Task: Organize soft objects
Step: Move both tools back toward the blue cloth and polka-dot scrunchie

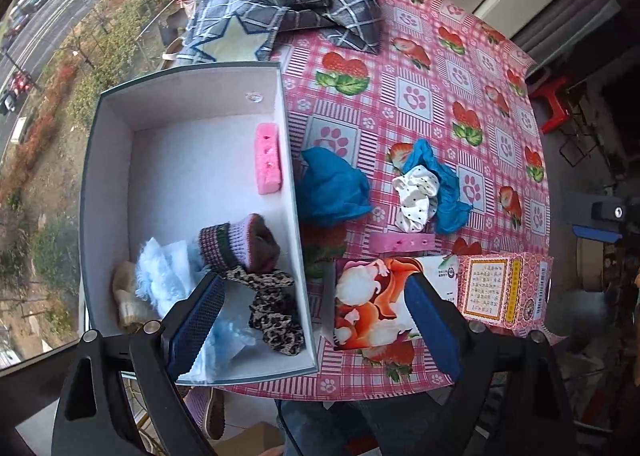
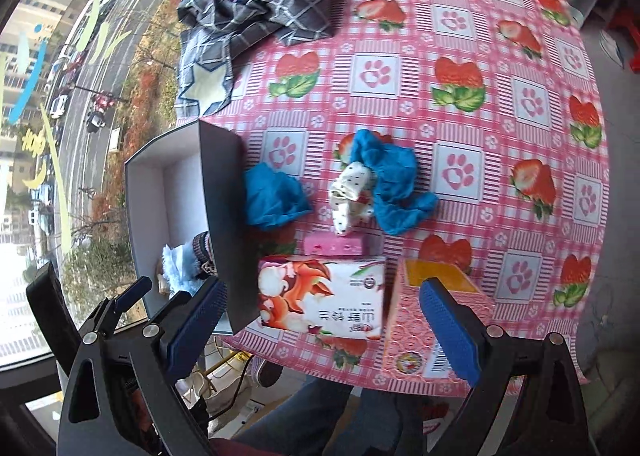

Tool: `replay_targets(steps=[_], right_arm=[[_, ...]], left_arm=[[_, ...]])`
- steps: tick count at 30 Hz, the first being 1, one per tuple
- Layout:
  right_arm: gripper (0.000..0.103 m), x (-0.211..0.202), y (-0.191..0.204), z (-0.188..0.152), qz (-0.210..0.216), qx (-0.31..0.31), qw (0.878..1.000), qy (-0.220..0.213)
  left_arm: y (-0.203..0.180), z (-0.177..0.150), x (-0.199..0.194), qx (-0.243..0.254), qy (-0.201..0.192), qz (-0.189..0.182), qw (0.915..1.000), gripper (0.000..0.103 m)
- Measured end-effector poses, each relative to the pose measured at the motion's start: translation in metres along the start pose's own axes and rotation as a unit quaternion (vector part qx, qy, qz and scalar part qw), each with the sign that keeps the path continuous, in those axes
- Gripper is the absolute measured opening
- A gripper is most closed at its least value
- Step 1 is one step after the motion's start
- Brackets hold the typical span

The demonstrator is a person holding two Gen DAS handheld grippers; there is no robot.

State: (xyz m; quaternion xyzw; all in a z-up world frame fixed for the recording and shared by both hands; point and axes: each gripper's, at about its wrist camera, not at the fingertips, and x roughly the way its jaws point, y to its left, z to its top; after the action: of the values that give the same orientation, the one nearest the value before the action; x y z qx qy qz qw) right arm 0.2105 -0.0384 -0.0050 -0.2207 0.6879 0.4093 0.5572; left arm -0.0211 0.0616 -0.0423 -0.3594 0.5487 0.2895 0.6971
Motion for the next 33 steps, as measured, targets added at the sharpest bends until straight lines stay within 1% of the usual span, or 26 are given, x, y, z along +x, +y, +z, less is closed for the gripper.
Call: replay_targets(steps=[1, 5, 8, 15, 20, 24, 28, 33], right_arm=[[0.098, -0.003, -0.010, 0.000, 0.008, 0.004, 1.000, -0.005], [0.098, -0.005, -0.045, 0.002, -0.007, 0.030, 1.000, 0.001], [0.098, -0.002, -0.066, 0.007, -0.011, 0.036, 0.999, 0.009], [0.098, 0.023, -0.092, 0.030, -0.029, 0.027, 0.998, 0.045], [0.098, 0.059, -0.095, 0.055, -0.033, 0.002, 0.996, 0.081], [0.098, 0.092, -0.087, 0.075, -0.033, -0.030, 0.993, 0.105], [0.098, 0.122, -0.074, 0.097, -0.044, -0.062, 0.991, 0.109], [0.098, 0.159, -0.061, 0.114, -0.069, -0.103, 0.985, 0.120]], left_arm=[[-0.007, 0.002, 0.003, 0.009, 0.005, 0.002, 0.9999, 0.093], [-0.032, 0.012, 0.019, 0.034, 0.023, 0.008, 0.9991, 0.093], [-0.047, 0.021, 0.029, 0.044, 0.031, 0.015, 0.9984, 0.093], [-0.072, 0.045, 0.057, 0.056, 0.054, 0.032, 0.9965, 0.093], [-0.082, 0.055, 0.078, 0.056, 0.075, 0.052, 0.9942, 0.093], [-0.091, 0.062, 0.096, 0.063, 0.089, 0.075, 0.9912, 0.093], [-0.096, 0.067, 0.112, 0.064, 0.101, 0.097, 0.9881, 0.093], [-0.096, 0.077, 0.134, 0.045, 0.118, 0.113, 0.9856, 0.093]])
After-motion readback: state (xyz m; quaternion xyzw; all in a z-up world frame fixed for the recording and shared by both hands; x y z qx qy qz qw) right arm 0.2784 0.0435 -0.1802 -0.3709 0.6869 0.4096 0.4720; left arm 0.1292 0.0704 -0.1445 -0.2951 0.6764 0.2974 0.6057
